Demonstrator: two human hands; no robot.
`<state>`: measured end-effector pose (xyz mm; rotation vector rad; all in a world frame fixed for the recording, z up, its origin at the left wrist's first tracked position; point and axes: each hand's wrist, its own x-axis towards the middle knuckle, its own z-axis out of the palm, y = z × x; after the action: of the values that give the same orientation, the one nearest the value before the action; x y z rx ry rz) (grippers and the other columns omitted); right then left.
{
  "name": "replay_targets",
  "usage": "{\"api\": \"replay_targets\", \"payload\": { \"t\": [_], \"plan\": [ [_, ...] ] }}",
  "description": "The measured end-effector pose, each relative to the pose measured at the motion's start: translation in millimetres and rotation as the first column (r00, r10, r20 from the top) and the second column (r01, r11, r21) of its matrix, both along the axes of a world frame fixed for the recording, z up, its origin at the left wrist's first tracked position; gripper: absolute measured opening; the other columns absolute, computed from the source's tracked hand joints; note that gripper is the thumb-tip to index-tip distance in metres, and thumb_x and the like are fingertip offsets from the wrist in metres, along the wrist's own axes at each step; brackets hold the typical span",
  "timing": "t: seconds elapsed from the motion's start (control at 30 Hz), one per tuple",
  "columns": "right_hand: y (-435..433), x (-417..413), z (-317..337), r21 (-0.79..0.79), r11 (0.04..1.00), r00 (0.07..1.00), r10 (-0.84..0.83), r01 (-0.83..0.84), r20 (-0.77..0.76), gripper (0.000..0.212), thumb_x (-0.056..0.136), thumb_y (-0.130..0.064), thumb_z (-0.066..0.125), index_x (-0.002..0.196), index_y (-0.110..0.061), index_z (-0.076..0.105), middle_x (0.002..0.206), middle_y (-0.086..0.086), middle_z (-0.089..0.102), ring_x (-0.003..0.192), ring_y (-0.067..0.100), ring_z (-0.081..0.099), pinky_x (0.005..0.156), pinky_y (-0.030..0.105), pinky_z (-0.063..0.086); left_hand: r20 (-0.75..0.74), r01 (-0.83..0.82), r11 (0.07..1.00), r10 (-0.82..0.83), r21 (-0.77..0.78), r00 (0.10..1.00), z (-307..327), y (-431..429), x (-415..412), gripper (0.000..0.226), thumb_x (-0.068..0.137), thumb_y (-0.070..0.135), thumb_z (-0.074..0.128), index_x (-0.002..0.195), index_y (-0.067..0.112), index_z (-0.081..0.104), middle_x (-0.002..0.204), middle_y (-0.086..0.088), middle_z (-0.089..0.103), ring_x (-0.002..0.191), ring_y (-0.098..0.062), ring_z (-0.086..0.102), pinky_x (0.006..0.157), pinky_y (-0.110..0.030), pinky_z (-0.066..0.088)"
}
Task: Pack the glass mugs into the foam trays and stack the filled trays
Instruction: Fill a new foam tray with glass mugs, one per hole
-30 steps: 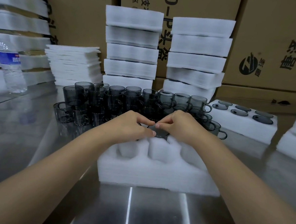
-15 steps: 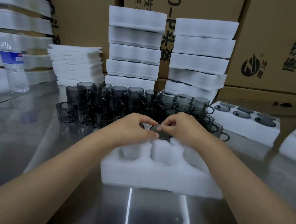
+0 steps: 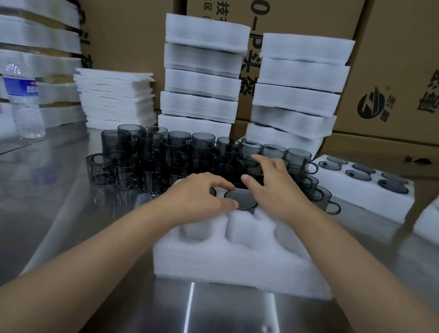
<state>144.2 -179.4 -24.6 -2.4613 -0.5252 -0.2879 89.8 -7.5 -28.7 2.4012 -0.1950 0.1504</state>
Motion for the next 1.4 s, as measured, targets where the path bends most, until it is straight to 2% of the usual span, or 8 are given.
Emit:
{"api": "replay_targets", "payload": {
  "t": [0.17, 0.43, 0.57, 0.77, 0.9, 1.0, 1.3, 1.4],
  "plan": [
    [8, 4, 10, -0.383, 0.916, 0.970, -0.029, 0.122, 0.240, 0.058, 0.097, -0.044, 0.044, 0.148, -0.032, 0.020, 0.138, 0.007, 0.038, 0.118, 0.029, 0.048, 0.089, 0.040, 0.038, -0.007, -0.012, 1.000, 0.012, 0.025, 1.000, 1, 0, -2, 0.035, 0.080, 0.051, 0.065, 0.114, 0.046, 0.059, 0.121, 0.013, 0.054, 0.110, -0.013, 0.052, 0.097, -0.036, 0.045],
    [22, 27, 12, -0.522, 0.827, 0.963, -0.080, 0.209, 0.258, 0.059, 0.101, -0.041, 0.033, 0.151, -0.038, 0.002, 0.137, 0.014, 0.042, 0.119, 0.033, 0.049, 0.089, 0.041, 0.037, -0.001, -0.029, 1.000, 0.029, 0.010, 1.000, 1, -1, -2, 0.034, 0.078, 0.052, 0.066, 0.111, 0.046, 0.061, 0.117, 0.011, 0.056, 0.105, -0.016, 0.054, 0.094, -0.035, 0.046],
    [23, 28, 8, -0.451, 0.871, 0.966, -0.094, 0.197, 0.240, 0.051, 0.101, -0.039, 0.034, 0.149, -0.033, 0.017, 0.135, 0.013, 0.048, 0.118, 0.033, 0.051, 0.087, 0.041, 0.038, 0.015, -0.024, 0.999, 0.024, 0.025, 1.000, 1, -1, -3, 0.035, 0.079, 0.051, 0.066, 0.114, 0.044, 0.061, 0.117, 0.014, 0.055, 0.099, -0.011, 0.052, 0.090, -0.030, 0.044],
    [22, 22, 5, -0.239, 0.961, 0.955, -0.065, 0.138, 0.289, 0.027, 0.100, -0.035, 0.043, 0.118, -0.018, 0.052, 0.112, 0.008, 0.060, 0.100, 0.030, 0.057, 0.076, 0.036, 0.043, 0.024, -0.017, 0.999, 0.016, 0.043, 1.000, 3, -1, -4, 0.037, 0.081, 0.050, 0.066, 0.116, 0.042, 0.061, 0.112, 0.015, 0.054, 0.098, -0.010, 0.053, 0.091, -0.030, 0.044],
    [20, 17, 7, -0.166, 0.982, 0.965, -0.040, 0.085, 0.258, 0.023, 0.099, -0.031, 0.047, 0.113, -0.014, 0.055, 0.111, 0.009, 0.057, 0.100, 0.029, 0.056, 0.079, 0.037, 0.045, 0.030, -0.009, 1.000, 0.008, 0.018, 1.000, 3, 0, -6, 0.036, 0.080, 0.050, 0.068, 0.114, 0.041, 0.062, 0.099, 0.017, 0.056, 0.086, -0.007, 0.053, 0.082, -0.027, 0.045],
    [19, 9, 8, -0.090, 0.991, 0.944, -0.063, 0.097, 0.324, 0.025, 0.099, -0.031, 0.047, 0.114, -0.014, 0.056, 0.111, 0.009, 0.057, 0.098, 0.030, 0.056, 0.077, 0.037, 0.045, 0.036, -0.020, 1.000, 0.019, 0.017, 0.999, 2, 0, -6, 0.035, 0.078, 0.051, 0.068, 0.112, 0.041, 0.063, 0.112, 0.016, 0.058, 0.100, -0.010, 0.056, 0.093, -0.032, 0.047],
    [-5, -26, 19, 0.113, 0.994, 0.864, -0.054, -0.004, 0.501, 0.016, 0.095, -0.028, 0.055, 0.102, -0.016, 0.060, 0.090, -0.002, 0.060, 0.084, 0.019, 0.059, 0.072, 0.032, 0.046, 0.110, -0.017, 0.998, 0.010, 0.055, 0.994, -1, -2, -4, 0.036, 0.081, 0.047, 0.066, 0.116, 0.036, 0.062, 0.119, 0.013, 0.058, 0.107, -0.012, 0.051, 0.100, -0.037, 0.041],
    [-11, -33, 8, 0.145, 0.989, 0.866, -0.060, -0.014, 0.496, 0.010, 0.093, -0.025, 0.058, 0.097, -0.017, 0.061, 0.086, -0.009, 0.055, 0.080, 0.013, 0.056, 0.069, 0.024, 0.044, 0.155, -0.018, 1.000, 0.016, 0.009, 0.988, -1, -3, -5, 0.047, 0.083, 0.044, 0.065, 0.128, 0.034, 0.055, 0.126, 0.014, 0.056, 0.113, -0.007, 0.050, 0.099, -0.027, 0.040]
  ]
}}
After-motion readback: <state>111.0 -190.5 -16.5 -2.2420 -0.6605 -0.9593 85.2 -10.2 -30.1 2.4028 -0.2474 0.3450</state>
